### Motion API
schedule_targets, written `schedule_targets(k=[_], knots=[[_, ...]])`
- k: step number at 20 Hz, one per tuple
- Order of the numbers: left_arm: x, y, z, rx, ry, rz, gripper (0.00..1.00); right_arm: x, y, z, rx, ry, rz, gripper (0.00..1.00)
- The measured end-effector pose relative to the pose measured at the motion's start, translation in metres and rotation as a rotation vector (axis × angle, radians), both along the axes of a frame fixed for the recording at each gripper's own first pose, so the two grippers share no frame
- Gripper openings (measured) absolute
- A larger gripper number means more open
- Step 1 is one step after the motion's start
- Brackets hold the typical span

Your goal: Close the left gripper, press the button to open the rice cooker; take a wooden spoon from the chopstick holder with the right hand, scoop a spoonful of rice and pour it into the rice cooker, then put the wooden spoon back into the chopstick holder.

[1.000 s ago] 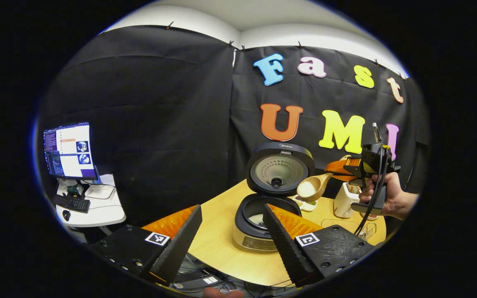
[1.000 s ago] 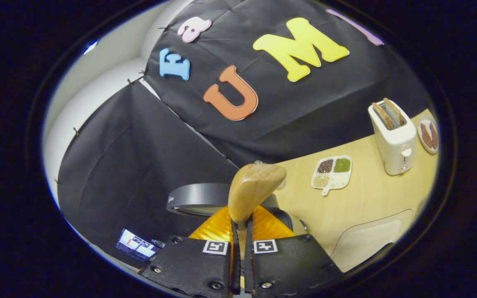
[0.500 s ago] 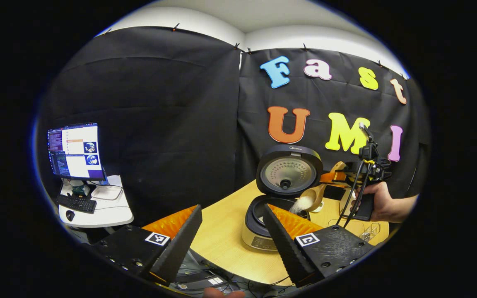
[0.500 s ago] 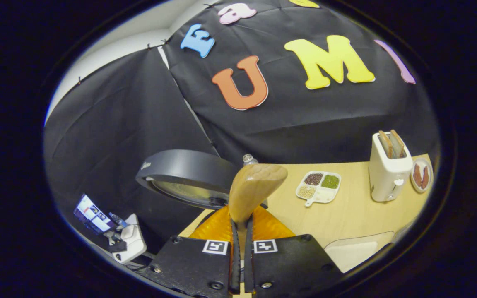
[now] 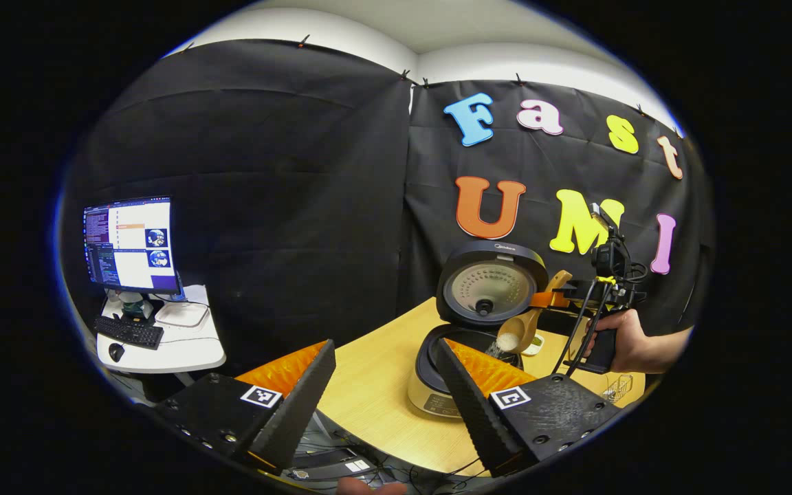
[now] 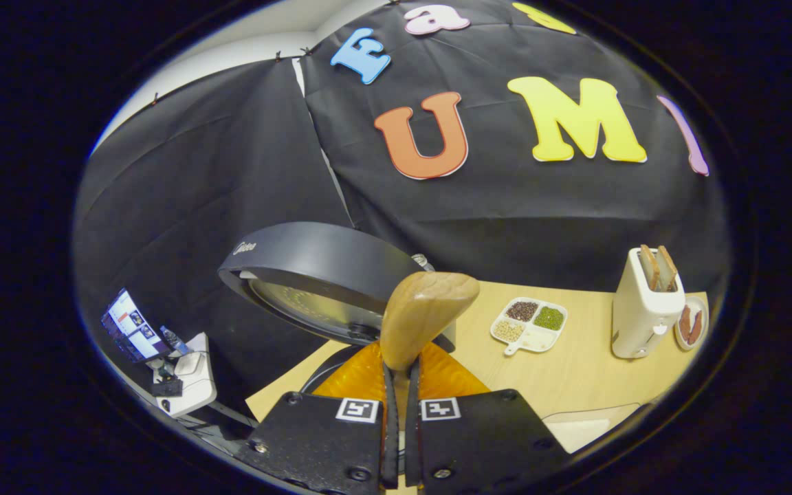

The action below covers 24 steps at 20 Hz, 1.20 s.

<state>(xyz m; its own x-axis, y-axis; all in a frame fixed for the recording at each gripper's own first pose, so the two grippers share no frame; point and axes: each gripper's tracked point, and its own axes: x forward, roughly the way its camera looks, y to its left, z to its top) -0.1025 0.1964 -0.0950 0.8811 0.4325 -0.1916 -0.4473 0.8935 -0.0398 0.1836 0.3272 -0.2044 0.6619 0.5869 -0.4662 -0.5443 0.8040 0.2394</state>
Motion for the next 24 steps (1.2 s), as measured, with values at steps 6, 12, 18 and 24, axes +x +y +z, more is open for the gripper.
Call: schedule_targets(k=[6,12,18,24], knots=[[0.000,0.013,0.003,-0.008,-0.013,0.020,0.95,-0.006,0.021,0.009,-0.124,-0.150,0.086,0.09],[0.003,0.018,0.004,-0.015,-0.018,0.020,0.95,-0.014,0.030,0.016,-0.226,-0.277,0.148,0.09],[-0.001,0.019,0.002,-0.024,-0.025,0.015,0.95,-0.034,0.049,0.029,-0.335,-0.447,0.252,0.09],[-0.008,0.020,0.000,-0.050,-0.031,0.018,0.95,-0.052,0.055,0.038,-0.394,-0.581,0.317,0.09]])
